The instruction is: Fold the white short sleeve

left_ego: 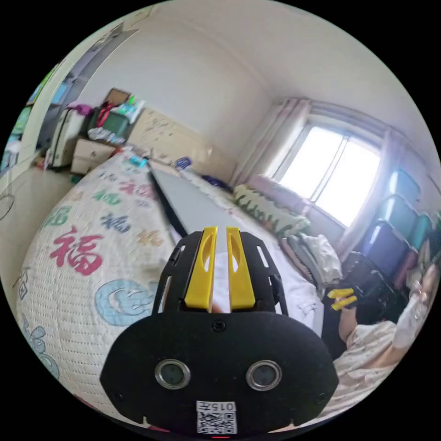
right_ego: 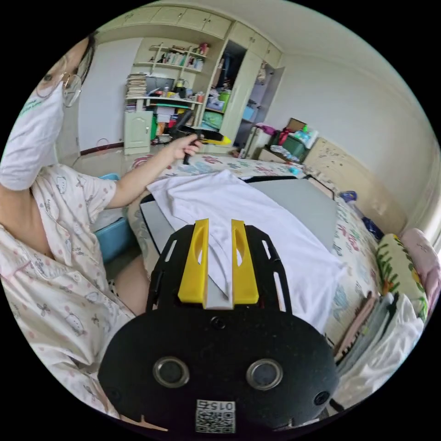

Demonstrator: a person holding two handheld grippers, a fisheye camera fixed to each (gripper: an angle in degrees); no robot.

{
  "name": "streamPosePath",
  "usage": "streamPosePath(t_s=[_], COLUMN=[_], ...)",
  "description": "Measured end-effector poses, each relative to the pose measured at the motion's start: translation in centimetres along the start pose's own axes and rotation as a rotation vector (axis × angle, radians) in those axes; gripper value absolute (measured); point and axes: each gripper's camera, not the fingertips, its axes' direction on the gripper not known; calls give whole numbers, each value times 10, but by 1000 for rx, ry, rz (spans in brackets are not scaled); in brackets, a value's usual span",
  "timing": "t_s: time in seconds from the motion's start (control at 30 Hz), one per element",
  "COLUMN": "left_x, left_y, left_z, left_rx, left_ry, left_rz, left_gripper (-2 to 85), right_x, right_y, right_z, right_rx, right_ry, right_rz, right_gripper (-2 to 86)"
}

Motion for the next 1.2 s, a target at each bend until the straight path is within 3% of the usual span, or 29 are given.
streamPosePath(t_s=[0.13, 0.2, 0.3, 0.47, 0.57, 0.77, 0.87, 1.03, 1.2], left_x=[182, 271, 322, 316, 298, 297, 276, 237, 178], left_y=[-38, -19, -1, -35, -88, -189, -220, -284, -344], left_z=[-52, -71, -71, -68, -99, -177, -185, -256, -323], left_rx=[-99, -199, -395, -588, -580, -559, -681, -656, -642], left_ry=[57, 18, -20, -287, -266, -264, -303, -289, -285], left_rz=[362, 540, 626, 620, 558, 602, 628, 612, 554], left_gripper=[60, 77, 95, 91, 54, 30, 42, 59, 62], right_x=[30, 46, 62, 90, 117, 150, 170, 240, 286], right_y=[50, 70, 77, 71, 69, 82, 89, 102, 84], right_z=[-23, -30, -24, -4, -12, -64, -94, -146, -127], right_rx=[-109, -82, -65, -92, -84, -73, -34, 94, 2], right_ry=[128, 49, -82, -108, -203, -194, -212, -103, -96], right_rz=[23, 31, -3, -49, -36, 17, 55, 307, 338], right_gripper=[84, 90, 96, 95, 58, 2, 5, 78, 68])
